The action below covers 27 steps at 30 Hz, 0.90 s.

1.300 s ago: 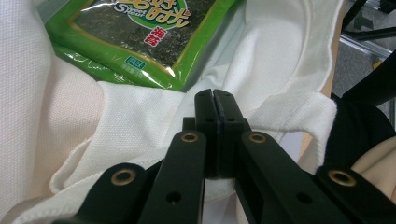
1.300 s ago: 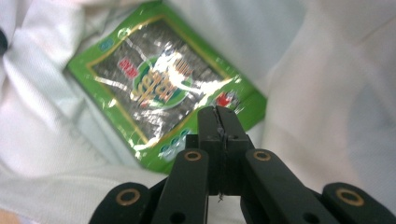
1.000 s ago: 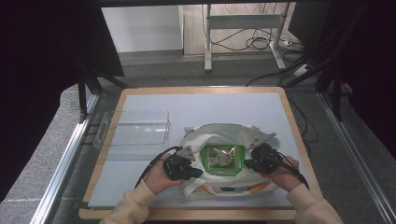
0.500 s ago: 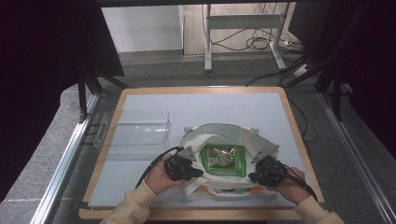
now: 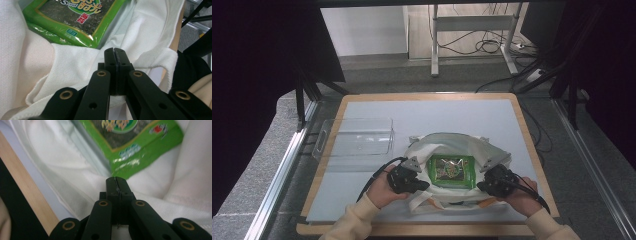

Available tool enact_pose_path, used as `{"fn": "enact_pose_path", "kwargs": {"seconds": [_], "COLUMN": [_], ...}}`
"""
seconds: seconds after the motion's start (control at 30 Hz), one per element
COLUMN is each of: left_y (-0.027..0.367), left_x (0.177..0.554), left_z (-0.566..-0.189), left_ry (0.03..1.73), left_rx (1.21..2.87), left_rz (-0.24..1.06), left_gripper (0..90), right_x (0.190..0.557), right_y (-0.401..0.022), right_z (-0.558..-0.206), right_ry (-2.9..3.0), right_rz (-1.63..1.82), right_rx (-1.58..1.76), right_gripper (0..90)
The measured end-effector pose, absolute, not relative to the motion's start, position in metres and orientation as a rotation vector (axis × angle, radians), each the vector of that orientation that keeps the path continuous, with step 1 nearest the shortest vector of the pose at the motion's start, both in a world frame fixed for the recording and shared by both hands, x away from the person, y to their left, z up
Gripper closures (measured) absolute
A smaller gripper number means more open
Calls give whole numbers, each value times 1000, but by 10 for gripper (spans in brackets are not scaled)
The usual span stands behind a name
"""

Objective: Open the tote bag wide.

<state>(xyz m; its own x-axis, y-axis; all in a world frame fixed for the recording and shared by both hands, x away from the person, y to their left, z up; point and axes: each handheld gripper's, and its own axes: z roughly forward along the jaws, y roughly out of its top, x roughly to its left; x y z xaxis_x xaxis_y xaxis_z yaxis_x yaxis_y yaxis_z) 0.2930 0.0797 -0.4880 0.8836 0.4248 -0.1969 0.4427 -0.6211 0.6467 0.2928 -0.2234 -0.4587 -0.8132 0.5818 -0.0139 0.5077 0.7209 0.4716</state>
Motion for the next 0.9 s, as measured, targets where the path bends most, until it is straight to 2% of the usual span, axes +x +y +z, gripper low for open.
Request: {"fn": "enact_pose_path", "kwargs": {"seconds": [0.37, 0.6, 0.73, 0.8, 0.9], "left_y": [82, 84, 91, 94, 99], "left_x": [293, 289, 288, 287, 286], "left_z": [-486, -476, -468, -465, -461], "left_ry": [616, 621, 626, 632, 638], "left_rx": [2279, 2254, 2213, 2191, 2159], "left_rz": [-35, 6, 40, 64, 92], "left_gripper": [900, 900, 867, 812, 661], "right_x": [301, 308, 312, 314, 317], "right_y": [-206, -200, -200, -201, -201], "right_z": [-450, -449, -450, -450, -450], "right_ry": [2707, 2673, 2658, 2647, 2612], "right_rz": [811, 876, 904, 925, 939], "right_rx": [872, 936, 986, 1018, 1088], "right_gripper": [889, 868, 866, 828, 612]}}
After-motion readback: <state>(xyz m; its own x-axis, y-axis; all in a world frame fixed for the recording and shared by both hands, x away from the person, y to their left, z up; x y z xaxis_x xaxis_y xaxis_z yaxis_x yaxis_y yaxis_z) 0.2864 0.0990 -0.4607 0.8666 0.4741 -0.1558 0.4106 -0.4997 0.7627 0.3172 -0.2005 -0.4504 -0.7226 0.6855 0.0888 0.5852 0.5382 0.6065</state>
